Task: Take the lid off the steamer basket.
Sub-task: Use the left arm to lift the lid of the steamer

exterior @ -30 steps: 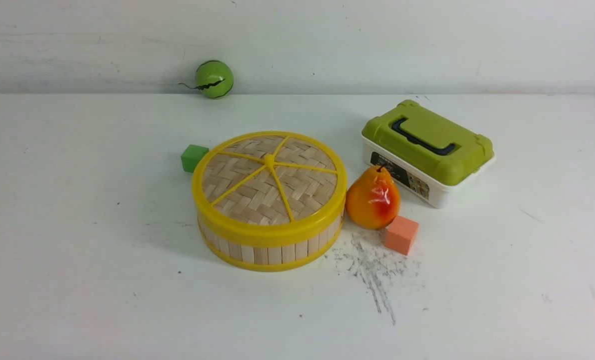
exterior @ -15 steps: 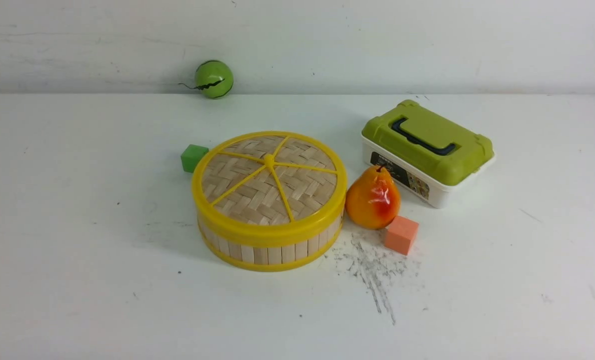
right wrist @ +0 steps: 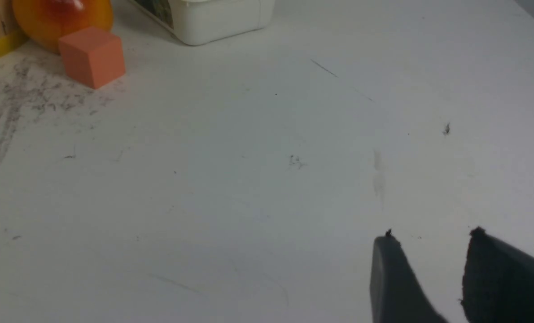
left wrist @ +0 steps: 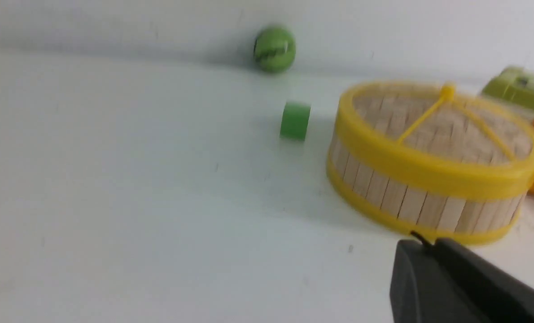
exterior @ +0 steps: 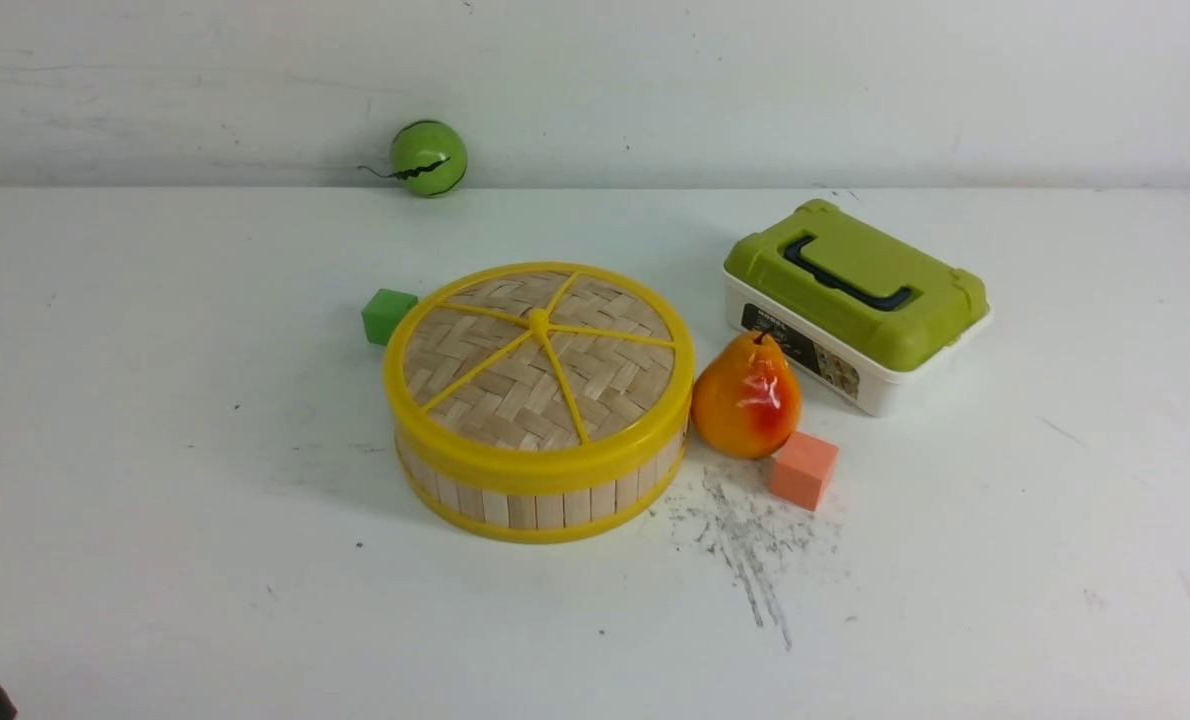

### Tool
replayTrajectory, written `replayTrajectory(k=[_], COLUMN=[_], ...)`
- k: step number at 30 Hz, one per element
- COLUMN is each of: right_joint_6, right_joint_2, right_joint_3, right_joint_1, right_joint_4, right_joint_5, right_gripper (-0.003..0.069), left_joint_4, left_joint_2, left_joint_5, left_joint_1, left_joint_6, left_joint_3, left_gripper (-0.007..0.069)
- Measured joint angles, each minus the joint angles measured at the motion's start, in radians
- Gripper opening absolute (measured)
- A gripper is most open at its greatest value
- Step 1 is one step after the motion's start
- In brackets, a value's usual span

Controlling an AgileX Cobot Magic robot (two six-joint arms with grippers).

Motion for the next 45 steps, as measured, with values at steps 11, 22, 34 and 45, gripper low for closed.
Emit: replayTrajectory(k=[11, 22, 34, 45], right_joint_6=[0.0, 0.0, 0.0, 0.0], right_joint_2=[0.0, 0.0, 0.0, 0.0], right_joint_3=[0.0, 0.0, 0.0, 0.0], right_joint_1=[0.0, 0.0, 0.0, 0.0], right_joint_4=[0.0, 0.0, 0.0, 0.0], right_joint_5=[0.0, 0.0, 0.0, 0.0], right_gripper=[0.0239, 0.0239, 0.0239, 0.0239], left_joint_4=[0.014, -0.333, -0.346, -0.554], left_joint_2=[0.0, 0.101, 0.834, 1.382], left_joint_5=[-0.536, -0.203, 0.251, 0.673], left_joint_1=[0.0, 0.0, 0.0, 0.0], left_joint_6=[-0.003, 0.063, 0.139, 0.252], left_joint_3=[0.0, -0.318, -0.848, -1.219], left_gripper=[0.004, -0.0013, -0.0013, -0.0013])
